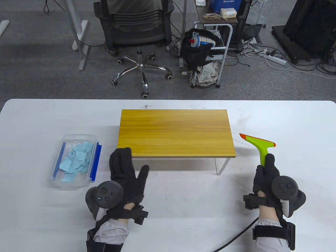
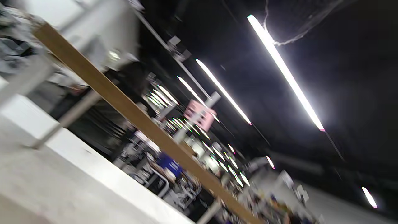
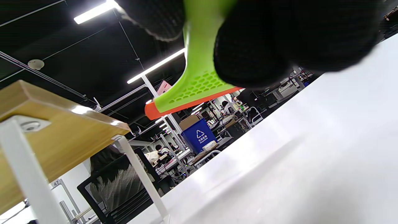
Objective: Scrape paper scraps from tabletop organizer into plastic storage box
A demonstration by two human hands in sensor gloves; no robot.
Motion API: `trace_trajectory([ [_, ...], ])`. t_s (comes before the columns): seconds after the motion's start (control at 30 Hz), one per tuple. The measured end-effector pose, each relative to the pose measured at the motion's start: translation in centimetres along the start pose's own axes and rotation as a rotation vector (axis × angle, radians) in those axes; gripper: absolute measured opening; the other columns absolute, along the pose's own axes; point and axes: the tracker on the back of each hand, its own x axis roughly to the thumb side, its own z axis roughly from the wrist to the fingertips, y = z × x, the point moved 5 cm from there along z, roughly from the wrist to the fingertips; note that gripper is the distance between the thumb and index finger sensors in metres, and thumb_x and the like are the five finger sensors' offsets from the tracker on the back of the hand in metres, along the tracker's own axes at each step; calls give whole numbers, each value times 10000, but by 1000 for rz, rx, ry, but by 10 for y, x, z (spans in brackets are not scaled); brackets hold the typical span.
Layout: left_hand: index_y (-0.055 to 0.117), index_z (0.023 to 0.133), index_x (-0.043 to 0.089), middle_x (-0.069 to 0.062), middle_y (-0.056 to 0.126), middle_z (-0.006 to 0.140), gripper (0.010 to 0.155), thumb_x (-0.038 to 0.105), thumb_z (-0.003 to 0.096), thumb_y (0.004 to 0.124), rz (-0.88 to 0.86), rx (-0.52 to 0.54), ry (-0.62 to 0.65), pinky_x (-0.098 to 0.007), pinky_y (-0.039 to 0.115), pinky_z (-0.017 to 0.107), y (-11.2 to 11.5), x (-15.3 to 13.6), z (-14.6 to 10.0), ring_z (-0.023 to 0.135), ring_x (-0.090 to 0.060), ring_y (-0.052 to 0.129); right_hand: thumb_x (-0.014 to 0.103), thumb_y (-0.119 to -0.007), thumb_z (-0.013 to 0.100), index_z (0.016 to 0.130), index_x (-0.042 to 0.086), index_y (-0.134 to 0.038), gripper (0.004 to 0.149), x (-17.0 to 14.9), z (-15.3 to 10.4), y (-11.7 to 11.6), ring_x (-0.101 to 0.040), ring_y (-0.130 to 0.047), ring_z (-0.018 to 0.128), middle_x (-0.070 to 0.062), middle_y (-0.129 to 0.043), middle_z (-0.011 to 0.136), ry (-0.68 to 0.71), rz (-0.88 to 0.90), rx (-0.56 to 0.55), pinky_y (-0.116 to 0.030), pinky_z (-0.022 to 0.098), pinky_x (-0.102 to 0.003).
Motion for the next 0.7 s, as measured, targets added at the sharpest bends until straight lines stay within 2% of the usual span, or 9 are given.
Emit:
trace_trajectory([
  [0.2, 177, 1149, 271, -163, 74, 1201, 785, 570, 625, 679, 231, -189, 200, -732, 234, 742, 66, 37, -21, 1092, -501, 92, 275, -752, 511, 1013, 117, -570, 558, 0, 0, -1, -352, -995, 390, -348, -779, 792, 5, -8, 4, -886, 238, -441],
  [0.27, 186, 1149, 277, -162, 94, 1204, 781, 571, 621, 681, 284, -232, 230, -735, 249, 740, 83, 37, -27, 1096, -501, 113, 276, -752, 510, 1013, 117, -570, 558, 1, 0, -2, -352, -995, 390, -348, -779, 793, 9, -12, 6, -886, 238, -441],
  [0.4, 222, 1150, 268, -170, 122, 1204, 772, 561, 612, 692, 304, -318, 196, -739, 266, 735, 109, 20, -35, 1094, -507, 140, 275, -752, 511, 1014, 116, -571, 558, 2, 0, -4, -354, -993, 392, -348, -779, 794, 19, -22, 9, -886, 239, -442],
  [0.5, 247, 1149, 263, -175, 146, 1204, 766, 554, 605, 700, 295, -350, 154, -743, 270, 730, 114, 7, -35, 1093, -511, 156, 275, -753, 511, 1013, 118, -571, 557, 3, 0, -7, -355, -993, 394, -347, -778, 796, 27, -31, 12, -885, 241, -444],
  [0.7, 285, 1151, 244, -186, 187, 1204, 758, 552, 600, 705, 292, -325, 80, -748, 288, 722, 106, -14, -32, 1090, -522, 192, 269, -757, 515, 1018, 122, -570, 556, 3, 5, -18, -369, -986, 406, -349, -770, 808, 34, -30, 27, -876, 255, -457],
])
